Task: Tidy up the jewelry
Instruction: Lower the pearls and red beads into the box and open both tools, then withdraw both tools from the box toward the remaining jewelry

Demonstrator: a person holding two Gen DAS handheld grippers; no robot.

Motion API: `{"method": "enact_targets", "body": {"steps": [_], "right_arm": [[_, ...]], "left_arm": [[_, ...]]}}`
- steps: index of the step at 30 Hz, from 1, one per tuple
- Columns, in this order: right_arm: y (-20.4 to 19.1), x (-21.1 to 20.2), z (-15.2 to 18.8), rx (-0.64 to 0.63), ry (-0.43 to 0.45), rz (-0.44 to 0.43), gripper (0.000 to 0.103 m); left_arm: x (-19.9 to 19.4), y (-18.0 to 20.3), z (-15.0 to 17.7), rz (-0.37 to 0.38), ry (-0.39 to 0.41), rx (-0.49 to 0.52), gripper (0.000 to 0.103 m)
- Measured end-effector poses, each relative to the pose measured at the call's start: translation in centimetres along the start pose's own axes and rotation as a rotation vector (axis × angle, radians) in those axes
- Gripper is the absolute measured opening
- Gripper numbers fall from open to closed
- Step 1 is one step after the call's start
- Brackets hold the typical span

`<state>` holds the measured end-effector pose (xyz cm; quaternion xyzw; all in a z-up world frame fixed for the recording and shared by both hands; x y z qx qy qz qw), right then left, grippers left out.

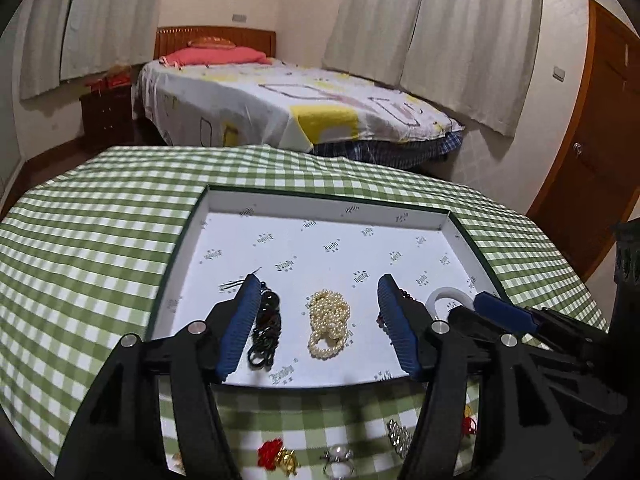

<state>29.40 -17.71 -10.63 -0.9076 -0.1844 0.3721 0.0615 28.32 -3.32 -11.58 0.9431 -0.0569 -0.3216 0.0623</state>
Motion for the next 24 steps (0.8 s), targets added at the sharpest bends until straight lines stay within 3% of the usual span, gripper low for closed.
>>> {"method": "enact_targets", "body": {"steps": [12,24], "right_arm": [[-0.8,-4.6,2.7,-0.035,0.07,0.053,0.04],[-0.1,-5.9,7.5,-0.024,0.047,0.071,0.04]], "left_arm": [[-5.7,-1.1,3.1,-0.074,0.089,0.017,0.059],[-7.2,-3.9,8.7,-0.136,0.006,-0.028,0.059]]}}
Point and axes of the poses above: each gripper's, at about its wrist camera, not at the fingertips, and x roughly the way its jaws point, y to its right, z to its underside, the point moved 5 cm from there along x, roughly the way its jaws point, and after that the axes turned 1 degree about -z, right-handed, at the moved point
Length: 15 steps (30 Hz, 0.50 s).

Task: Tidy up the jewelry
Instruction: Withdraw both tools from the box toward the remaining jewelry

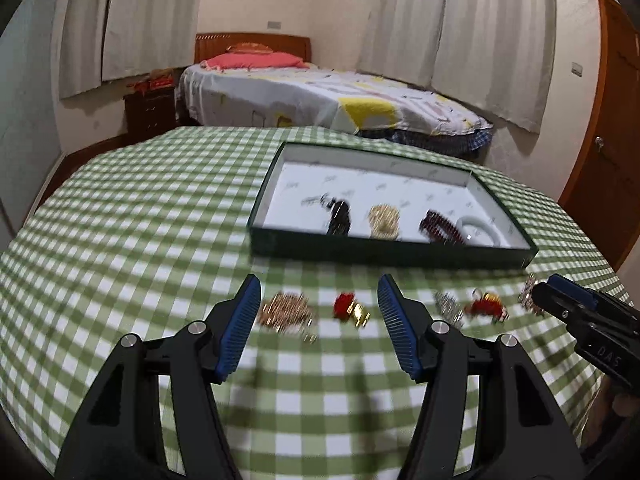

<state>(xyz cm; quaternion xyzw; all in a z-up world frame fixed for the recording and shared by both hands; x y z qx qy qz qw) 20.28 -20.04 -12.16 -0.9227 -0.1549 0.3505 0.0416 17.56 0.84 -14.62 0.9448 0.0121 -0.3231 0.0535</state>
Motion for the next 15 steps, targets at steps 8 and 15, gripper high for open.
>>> {"method": "enact_targets", "body": {"steps": [8,15], "right_arm": [[-0.5,0.0,1.0,-0.01,-0.009,-0.01,0.04],[-0.3,0.2,1.2,-0.003,-0.019,-0.009,0.04]], "left_arm": [[0.7,-0.8,1.2,-0.024,-0.046,-0.01,0.059],[2.4,-1.2,1.0,-0.042,-0.087,-0.012,0.058]]}}
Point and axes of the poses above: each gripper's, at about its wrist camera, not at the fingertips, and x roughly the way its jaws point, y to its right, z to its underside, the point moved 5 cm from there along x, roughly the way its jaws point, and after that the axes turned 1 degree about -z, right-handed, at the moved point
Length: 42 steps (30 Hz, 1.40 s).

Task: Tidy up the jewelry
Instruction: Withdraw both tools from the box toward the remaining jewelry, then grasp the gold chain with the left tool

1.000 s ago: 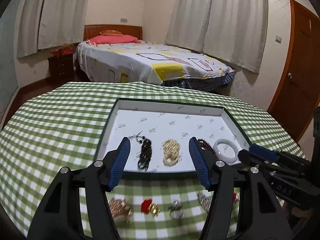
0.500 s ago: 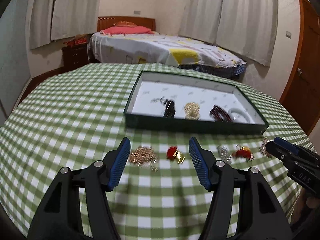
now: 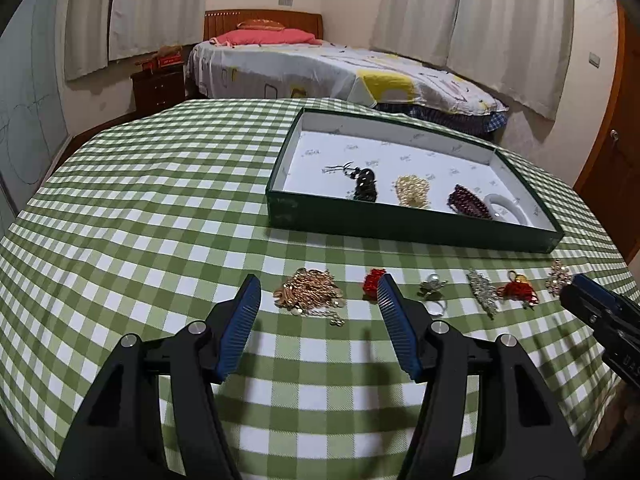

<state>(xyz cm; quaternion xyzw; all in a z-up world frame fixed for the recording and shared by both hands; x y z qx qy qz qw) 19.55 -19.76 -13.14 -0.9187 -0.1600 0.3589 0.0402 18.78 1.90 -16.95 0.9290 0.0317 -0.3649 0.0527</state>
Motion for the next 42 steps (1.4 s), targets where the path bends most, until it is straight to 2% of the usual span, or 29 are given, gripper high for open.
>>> {"method": "enact_targets", "body": {"steps": [4,6,11,14,17,22,33,42], "right_arm": [[0.2,0.2,-0.1,0.008,-0.005,0.002,0.04],[0.3,0.3,-0.2,0.013,-0.007,0.002,0.04],[0.5,0.6,-0.4,0.019,-0.011,0.0,0.04],[0.5,0.8,-0.4,0.023,-0.016,-0.002,0.04],[0.6,0.9,-0.3,0.025,-0.02,-0.003,0.04],[0.6,1.1,-0.2,0.029,-0.025,-0.005,0.04],[0.3,1.4,-0.2,0.018,-0.041,-0.005,0.04],[-0.2,3.6,-0.6,0.001,-0.102,-0.006,0.04]], "left_arm": [[1.1,-0.4,-0.3,-0.011,-0.028,-0.006,0.057],[1.8,-0.5,-0.4,-0.014,-0.049,-0.006,0.051],[3.1,-0.9,-0.3,-0.014,-0.09,-0.013,0.051],[3.3,-0.5,-0.4,-0.02,-0.096,0.029,0.051],[3.3,-0.6,-0.3,-0.028,-0.092,0.044,0.039],[2.8,-0.5,-0.1,0.01,-0.083,0.051,0.014],[1.3,-1.2,0.3,0.021,-0.057,0.013,0.012],[-0.3,-2.2,-0.5,0.003,-0.013,-0.007,0.012]]}}
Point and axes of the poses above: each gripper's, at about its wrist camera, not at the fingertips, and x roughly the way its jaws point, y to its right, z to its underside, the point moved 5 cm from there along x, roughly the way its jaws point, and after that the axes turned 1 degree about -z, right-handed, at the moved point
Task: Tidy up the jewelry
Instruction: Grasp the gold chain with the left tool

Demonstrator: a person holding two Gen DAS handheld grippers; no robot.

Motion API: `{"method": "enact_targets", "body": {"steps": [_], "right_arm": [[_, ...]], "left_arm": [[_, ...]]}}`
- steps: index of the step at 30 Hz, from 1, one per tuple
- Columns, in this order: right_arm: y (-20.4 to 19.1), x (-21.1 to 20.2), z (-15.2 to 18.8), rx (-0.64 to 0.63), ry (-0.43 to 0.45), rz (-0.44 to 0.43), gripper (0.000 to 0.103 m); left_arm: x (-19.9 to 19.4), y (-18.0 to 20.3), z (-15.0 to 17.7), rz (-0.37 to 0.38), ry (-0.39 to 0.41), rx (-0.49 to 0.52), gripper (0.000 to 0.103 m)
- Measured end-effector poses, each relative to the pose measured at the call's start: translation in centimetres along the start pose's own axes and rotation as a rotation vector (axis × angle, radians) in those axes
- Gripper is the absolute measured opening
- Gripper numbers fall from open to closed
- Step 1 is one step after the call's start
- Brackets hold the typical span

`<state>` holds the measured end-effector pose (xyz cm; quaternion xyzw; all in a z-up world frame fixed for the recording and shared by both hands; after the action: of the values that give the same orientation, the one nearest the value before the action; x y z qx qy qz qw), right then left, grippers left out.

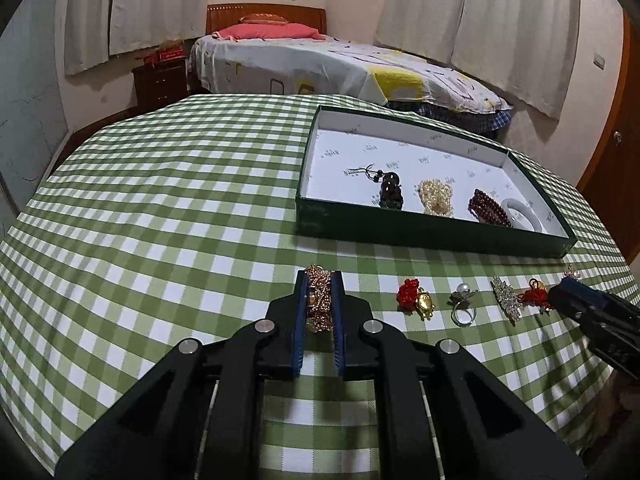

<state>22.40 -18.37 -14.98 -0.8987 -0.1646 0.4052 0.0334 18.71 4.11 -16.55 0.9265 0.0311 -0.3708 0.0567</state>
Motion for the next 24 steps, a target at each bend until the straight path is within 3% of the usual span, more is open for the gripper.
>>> {"method": "enact_targets", "body": {"steps": [6,11,21,24], "right_arm": [[-0.35,1.26,0.2,-0.032,-0.058,0.013,0.04],[-0.26,1.13,0.43,-0.055,-0.055,0.034,0.02],[0.02,0.34,0.66,-0.049,-0.025,0.022,0.018],[-0.11,0.6,0.91,-0.055,-0.053,0.007,0.018]], "left_arm": [[0.01,0.02,-0.13,-0.001,0.001,-0.005,0.012],[-0.05,-0.08,-0.23,-0.004,0.002,-0.007,0.012],[-0.14,-0.06,-0.34,-0.005,0.01,-0.003,0.012],[-0.12,0.11,-0.28,-0.002,0.008,0.002,0.012]]}}
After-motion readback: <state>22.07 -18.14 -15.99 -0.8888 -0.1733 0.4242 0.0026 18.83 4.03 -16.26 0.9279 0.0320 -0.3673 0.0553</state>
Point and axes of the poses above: each gripper's, at about its wrist camera, not at the fingertips, and x roughly the way its jaws point, y to its right, z to its underside, the point moved 5 cm from there along x, roughly the way its jaws point, and after that the axes turned 1 degree about -z, right-handed, at the moved point
